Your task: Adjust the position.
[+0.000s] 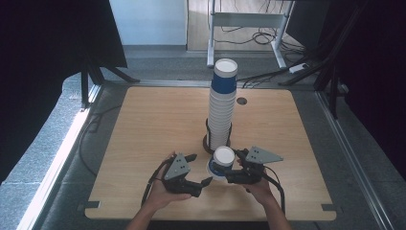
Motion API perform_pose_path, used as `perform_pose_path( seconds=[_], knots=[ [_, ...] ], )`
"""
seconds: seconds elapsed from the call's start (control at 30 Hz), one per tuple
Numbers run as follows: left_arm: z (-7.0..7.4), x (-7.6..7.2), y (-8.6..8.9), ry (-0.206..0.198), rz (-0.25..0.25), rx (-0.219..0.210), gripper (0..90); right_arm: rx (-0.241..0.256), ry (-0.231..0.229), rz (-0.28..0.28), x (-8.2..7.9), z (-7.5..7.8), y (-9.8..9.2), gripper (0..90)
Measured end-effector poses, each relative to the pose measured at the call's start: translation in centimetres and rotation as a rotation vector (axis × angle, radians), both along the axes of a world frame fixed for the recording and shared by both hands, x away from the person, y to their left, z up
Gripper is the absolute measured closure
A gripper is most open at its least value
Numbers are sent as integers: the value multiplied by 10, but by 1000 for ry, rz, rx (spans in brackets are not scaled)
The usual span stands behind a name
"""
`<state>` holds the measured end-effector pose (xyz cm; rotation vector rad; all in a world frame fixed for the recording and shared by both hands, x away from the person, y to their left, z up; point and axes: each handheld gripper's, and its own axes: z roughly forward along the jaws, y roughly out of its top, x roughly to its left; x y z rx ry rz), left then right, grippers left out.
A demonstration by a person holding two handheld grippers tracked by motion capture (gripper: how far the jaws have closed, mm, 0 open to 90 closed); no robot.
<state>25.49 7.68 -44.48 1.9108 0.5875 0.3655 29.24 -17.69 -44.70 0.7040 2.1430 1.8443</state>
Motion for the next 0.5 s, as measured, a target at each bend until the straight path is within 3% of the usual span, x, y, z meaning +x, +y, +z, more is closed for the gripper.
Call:
perform_pose_path(
  seconds=[0.17, 0.5],
  knots=[
    [1, -1, -4, -14, -25, 5, 89, -6, -3, 13, -2, 0, 4, 275],
    [-5, 3, -15, 7, -52, 25, 73, 16, 13, 33, -2, -1, 8, 275]
  ],
)
